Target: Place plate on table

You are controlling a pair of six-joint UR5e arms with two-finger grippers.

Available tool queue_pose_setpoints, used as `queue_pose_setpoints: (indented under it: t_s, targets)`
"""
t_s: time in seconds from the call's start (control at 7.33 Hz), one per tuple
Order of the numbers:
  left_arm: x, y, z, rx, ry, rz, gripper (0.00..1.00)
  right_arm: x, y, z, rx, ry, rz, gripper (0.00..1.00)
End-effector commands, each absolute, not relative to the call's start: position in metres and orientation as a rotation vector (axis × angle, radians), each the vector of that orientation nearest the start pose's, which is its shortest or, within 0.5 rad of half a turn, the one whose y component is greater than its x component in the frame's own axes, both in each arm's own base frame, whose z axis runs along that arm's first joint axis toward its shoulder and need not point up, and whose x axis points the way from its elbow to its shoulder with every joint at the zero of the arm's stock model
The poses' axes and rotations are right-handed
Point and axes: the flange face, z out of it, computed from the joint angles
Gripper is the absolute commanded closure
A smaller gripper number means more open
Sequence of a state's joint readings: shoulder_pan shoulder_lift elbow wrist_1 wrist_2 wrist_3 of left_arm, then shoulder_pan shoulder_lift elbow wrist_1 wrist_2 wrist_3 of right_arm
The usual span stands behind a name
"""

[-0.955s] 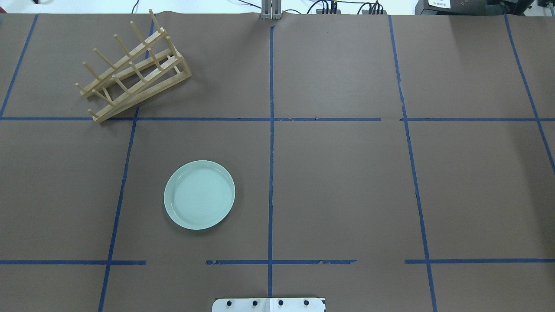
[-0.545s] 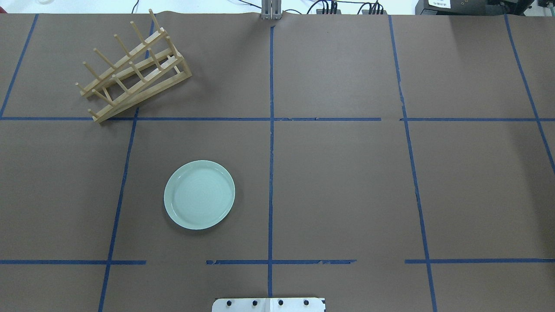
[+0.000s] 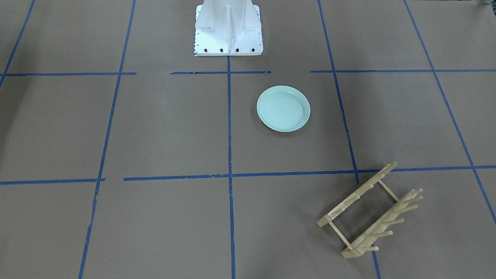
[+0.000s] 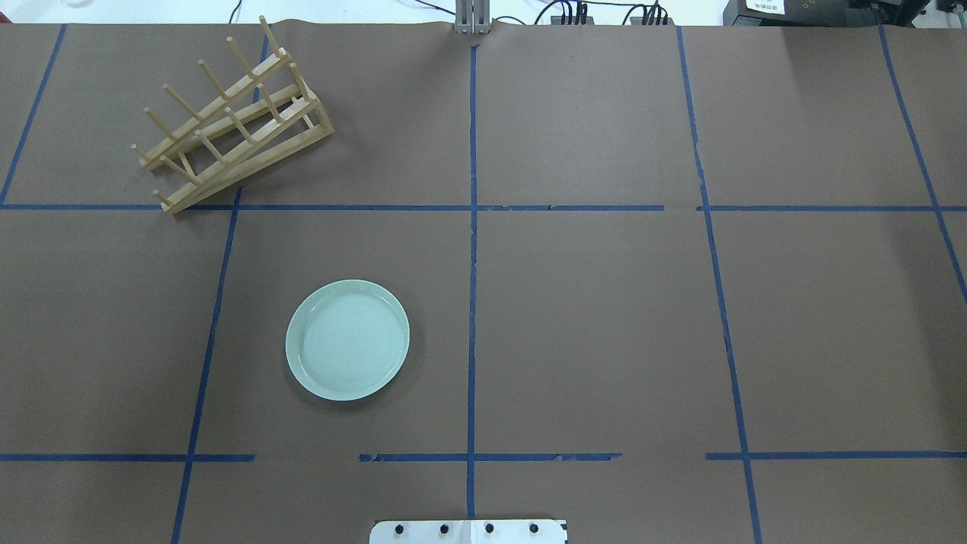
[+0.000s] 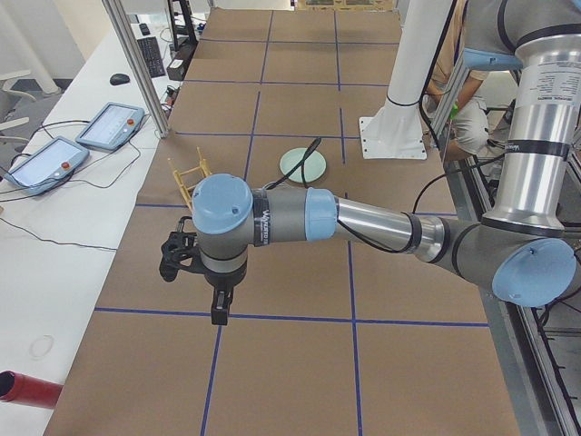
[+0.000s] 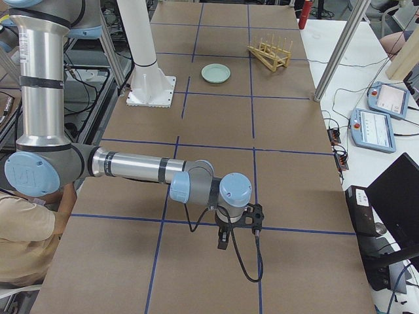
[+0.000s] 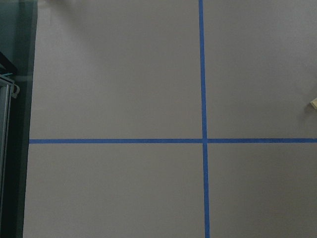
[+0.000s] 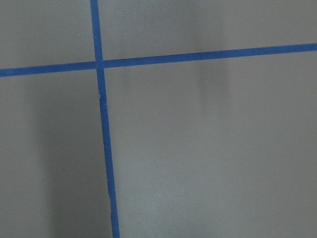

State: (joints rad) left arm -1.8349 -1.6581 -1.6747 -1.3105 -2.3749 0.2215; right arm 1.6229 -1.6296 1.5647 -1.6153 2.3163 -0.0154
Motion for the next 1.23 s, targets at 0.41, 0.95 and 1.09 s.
queue_pose_setpoints:
  t_s: [0.41, 0.95, 1.09]
  targets:
    - [-0.1, -0.494, 0.639, 0.012, 0.879, 0.074, 0.0, 0.09, -0.454, 0.696, -0.079, -0.748, 0.076, 0.0]
    - [-0.099, -0.484, 0.647, 0.014, 0.874, 0.078, 0.0, 0.089, -0.453, 0.696, -0.08, -0.748, 0.076, 0.0]
    - [-0.099, -0.484, 0.646, 0.017, 0.874, 0.077, 0.0, 0.089, -0.453, 0.696, -0.08, -0.748, 0.076, 0.0]
